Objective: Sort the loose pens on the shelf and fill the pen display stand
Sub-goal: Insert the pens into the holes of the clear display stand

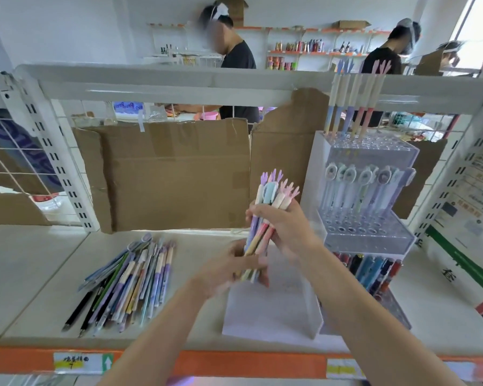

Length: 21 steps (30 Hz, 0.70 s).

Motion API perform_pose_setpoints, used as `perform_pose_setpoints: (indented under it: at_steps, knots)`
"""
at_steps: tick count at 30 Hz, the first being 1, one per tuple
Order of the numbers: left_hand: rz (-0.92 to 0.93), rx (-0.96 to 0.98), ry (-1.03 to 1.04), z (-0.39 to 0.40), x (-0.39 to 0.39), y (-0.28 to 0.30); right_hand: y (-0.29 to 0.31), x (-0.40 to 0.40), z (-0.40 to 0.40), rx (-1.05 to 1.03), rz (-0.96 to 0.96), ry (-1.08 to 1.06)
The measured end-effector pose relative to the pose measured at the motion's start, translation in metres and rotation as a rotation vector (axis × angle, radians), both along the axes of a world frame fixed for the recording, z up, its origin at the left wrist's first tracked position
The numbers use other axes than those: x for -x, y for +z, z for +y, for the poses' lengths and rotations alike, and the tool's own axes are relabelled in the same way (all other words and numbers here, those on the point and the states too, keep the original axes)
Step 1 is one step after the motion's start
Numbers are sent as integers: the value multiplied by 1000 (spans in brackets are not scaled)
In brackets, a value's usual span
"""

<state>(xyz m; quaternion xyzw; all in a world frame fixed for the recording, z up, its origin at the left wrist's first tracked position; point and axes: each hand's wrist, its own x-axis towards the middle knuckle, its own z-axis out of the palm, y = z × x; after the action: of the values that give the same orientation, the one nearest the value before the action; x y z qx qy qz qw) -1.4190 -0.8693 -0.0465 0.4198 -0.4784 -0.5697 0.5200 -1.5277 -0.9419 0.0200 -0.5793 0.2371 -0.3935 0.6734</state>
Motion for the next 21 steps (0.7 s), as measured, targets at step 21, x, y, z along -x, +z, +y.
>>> perform_pose_setpoints:
  at_steps: [21]
  knots:
    - [-13, 196, 107, -44, 75, 67, 54, 105, -34, 460, 435, -196]
